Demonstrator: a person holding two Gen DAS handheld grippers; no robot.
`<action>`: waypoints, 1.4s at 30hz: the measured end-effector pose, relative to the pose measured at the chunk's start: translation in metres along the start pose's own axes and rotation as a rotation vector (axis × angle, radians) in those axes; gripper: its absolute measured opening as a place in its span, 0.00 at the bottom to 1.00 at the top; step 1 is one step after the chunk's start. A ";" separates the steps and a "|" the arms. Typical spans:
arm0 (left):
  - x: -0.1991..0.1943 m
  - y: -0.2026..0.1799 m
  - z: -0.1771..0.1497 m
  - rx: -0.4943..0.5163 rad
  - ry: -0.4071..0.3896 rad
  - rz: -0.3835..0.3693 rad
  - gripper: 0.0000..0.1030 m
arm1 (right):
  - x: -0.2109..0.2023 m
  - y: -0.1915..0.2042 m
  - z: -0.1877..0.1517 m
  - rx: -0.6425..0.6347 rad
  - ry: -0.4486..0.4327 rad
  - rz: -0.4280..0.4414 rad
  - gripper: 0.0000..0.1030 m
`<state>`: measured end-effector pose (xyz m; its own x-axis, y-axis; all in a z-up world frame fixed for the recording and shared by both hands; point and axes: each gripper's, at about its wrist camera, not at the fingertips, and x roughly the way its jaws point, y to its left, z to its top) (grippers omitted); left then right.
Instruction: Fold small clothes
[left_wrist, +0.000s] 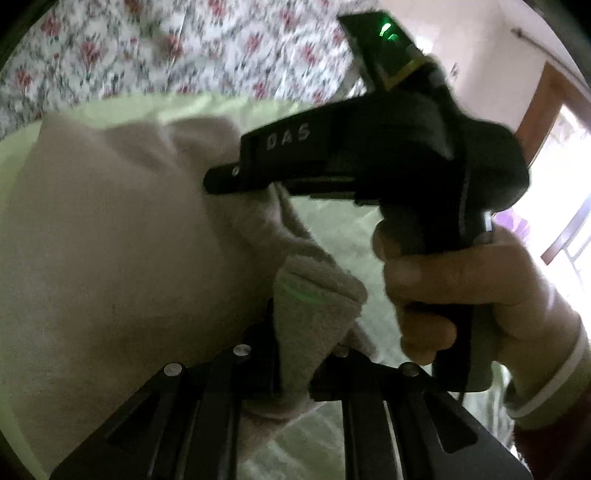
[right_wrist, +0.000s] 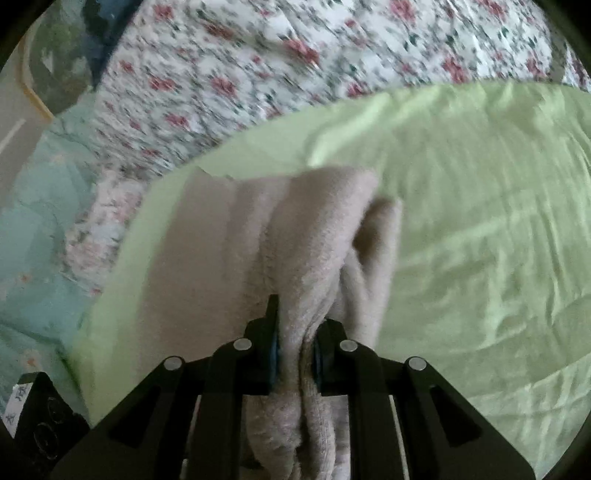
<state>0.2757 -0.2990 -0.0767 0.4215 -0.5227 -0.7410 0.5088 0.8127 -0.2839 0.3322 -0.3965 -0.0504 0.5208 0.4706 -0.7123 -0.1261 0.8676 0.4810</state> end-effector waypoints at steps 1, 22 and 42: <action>0.003 0.002 -0.002 -0.007 0.004 0.000 0.14 | 0.003 -0.004 -0.002 0.001 -0.002 -0.006 0.16; -0.109 0.123 -0.008 -0.286 -0.077 0.021 0.85 | -0.033 -0.023 -0.044 0.118 -0.050 0.021 0.65; -0.050 0.167 0.010 -0.354 -0.009 -0.112 0.50 | 0.009 -0.012 -0.034 0.163 0.022 0.107 0.30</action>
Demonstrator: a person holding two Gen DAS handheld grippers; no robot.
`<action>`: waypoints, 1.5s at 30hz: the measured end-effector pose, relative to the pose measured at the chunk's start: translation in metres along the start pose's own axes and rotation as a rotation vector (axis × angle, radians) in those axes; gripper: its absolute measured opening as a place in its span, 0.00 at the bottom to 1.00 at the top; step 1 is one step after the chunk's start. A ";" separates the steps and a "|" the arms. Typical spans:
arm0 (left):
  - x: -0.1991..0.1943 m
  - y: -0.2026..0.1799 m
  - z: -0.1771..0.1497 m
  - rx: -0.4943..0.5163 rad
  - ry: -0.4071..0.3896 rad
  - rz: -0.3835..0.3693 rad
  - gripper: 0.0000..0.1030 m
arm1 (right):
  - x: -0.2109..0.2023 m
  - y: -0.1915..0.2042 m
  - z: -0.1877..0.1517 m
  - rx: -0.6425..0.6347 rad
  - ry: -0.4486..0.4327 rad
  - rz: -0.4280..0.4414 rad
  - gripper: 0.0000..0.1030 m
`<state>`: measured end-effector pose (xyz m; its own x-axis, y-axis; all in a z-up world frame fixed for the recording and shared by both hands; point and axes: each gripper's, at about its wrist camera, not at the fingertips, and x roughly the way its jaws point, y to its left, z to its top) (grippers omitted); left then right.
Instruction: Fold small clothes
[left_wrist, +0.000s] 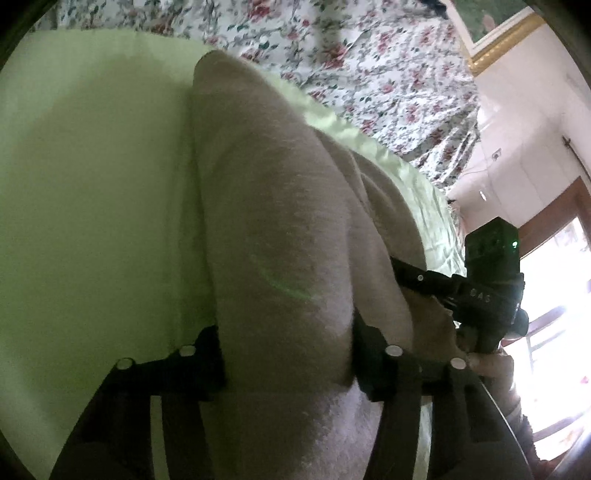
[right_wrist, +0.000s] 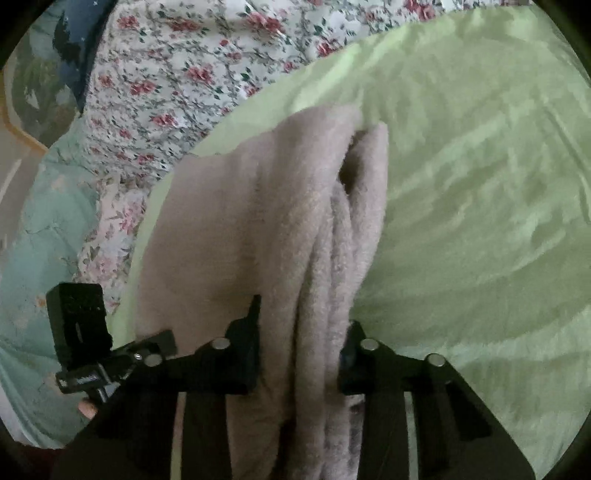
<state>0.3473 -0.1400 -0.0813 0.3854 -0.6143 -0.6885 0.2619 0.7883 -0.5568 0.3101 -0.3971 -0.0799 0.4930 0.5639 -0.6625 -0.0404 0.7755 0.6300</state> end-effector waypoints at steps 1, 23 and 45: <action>-0.007 0.000 -0.002 0.000 -0.007 -0.006 0.49 | -0.004 0.006 -0.002 -0.003 -0.009 0.005 0.30; -0.195 0.105 -0.130 -0.108 -0.116 0.209 0.57 | 0.081 0.157 -0.118 -0.134 0.100 0.172 0.33; -0.209 0.095 -0.089 -0.067 -0.215 0.348 0.41 | 0.061 0.172 -0.072 -0.130 -0.034 0.039 0.08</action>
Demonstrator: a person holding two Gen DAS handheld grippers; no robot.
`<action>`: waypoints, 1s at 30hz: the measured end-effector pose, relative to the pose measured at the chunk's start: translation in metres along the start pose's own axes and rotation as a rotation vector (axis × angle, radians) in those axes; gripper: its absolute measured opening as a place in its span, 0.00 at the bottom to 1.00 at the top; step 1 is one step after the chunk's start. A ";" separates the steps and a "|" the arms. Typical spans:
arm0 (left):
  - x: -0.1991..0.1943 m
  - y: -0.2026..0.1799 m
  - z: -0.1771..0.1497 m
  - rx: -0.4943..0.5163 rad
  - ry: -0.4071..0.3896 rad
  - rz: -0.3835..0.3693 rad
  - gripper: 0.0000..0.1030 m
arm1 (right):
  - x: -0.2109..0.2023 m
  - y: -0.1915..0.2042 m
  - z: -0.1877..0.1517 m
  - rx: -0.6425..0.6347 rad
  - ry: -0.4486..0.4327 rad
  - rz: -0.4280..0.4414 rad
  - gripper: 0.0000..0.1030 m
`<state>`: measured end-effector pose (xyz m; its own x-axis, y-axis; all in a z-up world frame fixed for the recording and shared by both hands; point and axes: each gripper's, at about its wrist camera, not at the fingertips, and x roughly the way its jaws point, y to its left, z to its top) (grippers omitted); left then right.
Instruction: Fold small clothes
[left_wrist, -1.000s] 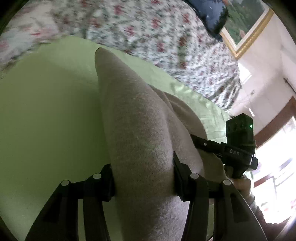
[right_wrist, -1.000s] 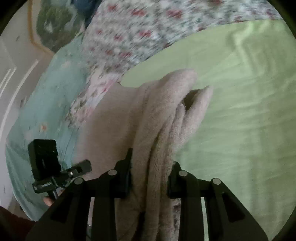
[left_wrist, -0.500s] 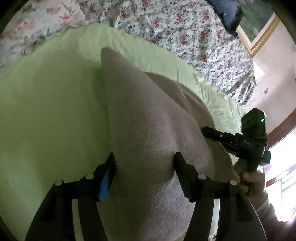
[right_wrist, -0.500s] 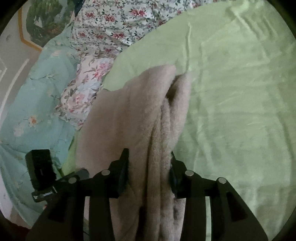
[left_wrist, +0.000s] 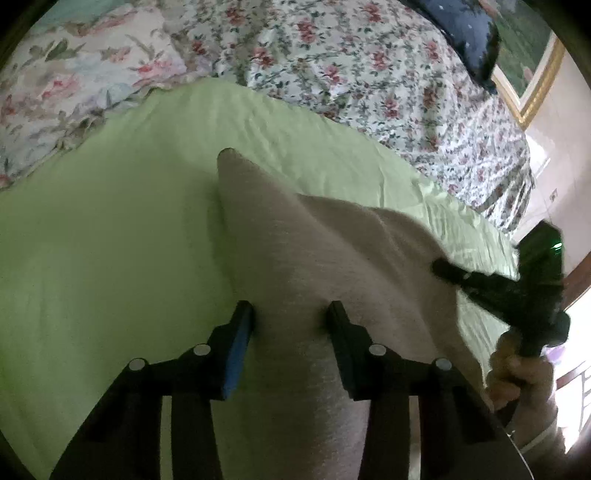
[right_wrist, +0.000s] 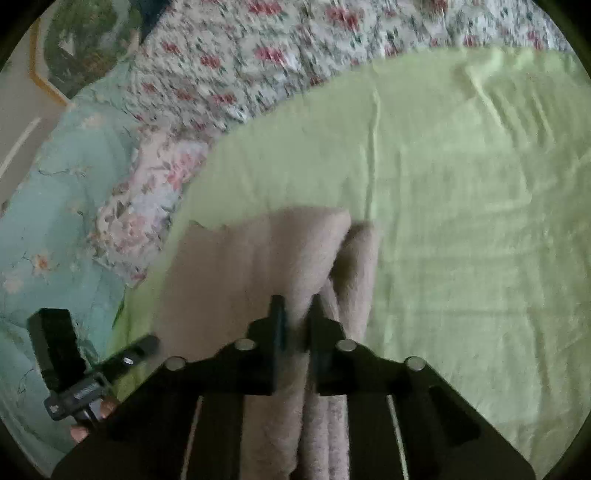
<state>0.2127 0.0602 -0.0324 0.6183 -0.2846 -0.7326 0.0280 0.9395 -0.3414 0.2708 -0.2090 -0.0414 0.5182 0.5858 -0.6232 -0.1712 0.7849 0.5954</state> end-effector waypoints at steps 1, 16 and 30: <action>0.001 -0.004 -0.002 0.014 0.000 0.005 0.41 | -0.008 0.002 0.000 -0.012 -0.028 0.013 0.08; -0.036 -0.017 -0.026 0.091 -0.010 -0.022 0.43 | -0.041 -0.001 -0.014 -0.017 -0.069 -0.083 0.11; -0.037 -0.022 -0.099 0.125 0.112 -0.171 0.40 | -0.038 0.013 -0.107 -0.047 0.053 -0.130 0.09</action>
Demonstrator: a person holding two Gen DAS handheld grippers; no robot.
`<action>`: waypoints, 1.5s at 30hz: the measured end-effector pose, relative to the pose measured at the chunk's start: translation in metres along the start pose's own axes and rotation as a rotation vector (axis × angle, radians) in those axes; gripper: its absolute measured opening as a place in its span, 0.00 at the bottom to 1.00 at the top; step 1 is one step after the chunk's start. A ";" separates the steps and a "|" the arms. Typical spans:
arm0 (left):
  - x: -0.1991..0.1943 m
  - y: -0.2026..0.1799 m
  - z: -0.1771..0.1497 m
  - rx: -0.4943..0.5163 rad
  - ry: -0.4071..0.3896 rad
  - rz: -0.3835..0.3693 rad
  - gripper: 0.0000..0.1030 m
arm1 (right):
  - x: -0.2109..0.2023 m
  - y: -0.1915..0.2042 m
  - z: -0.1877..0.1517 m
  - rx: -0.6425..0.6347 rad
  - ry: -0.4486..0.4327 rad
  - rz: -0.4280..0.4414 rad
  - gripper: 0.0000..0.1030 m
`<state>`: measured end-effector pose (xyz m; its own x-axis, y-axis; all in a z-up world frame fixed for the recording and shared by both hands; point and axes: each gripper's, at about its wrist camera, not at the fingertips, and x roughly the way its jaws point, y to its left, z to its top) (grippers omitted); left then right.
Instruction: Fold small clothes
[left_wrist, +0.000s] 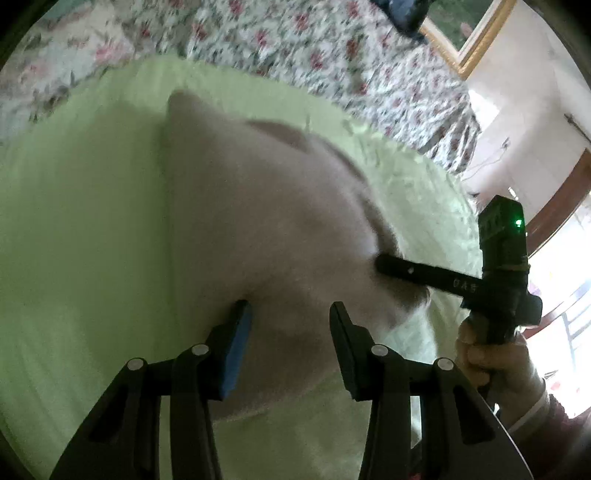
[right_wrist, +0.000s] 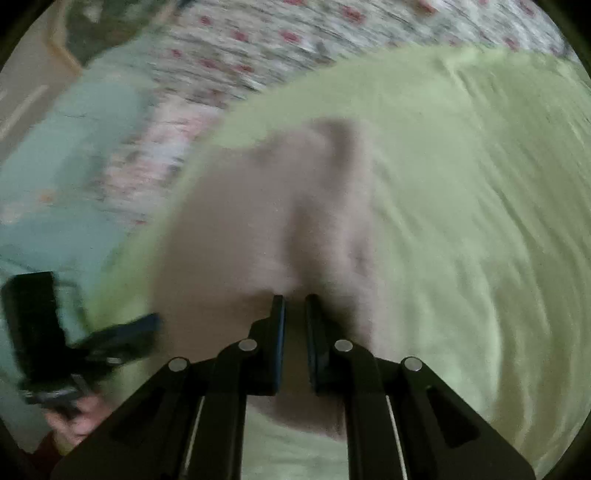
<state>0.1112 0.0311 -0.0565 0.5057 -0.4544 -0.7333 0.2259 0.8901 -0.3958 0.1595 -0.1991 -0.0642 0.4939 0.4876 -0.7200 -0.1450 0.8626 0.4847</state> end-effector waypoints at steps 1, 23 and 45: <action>0.004 0.004 -0.005 -0.009 0.017 0.006 0.39 | 0.003 -0.011 -0.004 0.028 -0.001 -0.008 0.06; -0.001 -0.001 -0.038 0.006 -0.001 0.135 0.41 | -0.022 -0.018 -0.041 -0.023 -0.030 -0.062 0.02; -0.028 0.002 -0.018 -0.022 -0.046 0.126 0.46 | -0.051 0.003 -0.012 -0.029 -0.107 -0.070 0.03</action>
<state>0.0830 0.0446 -0.0466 0.5666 -0.3366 -0.7521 0.1399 0.9388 -0.3147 0.1240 -0.2198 -0.0324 0.5923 0.4103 -0.6934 -0.1310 0.8982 0.4196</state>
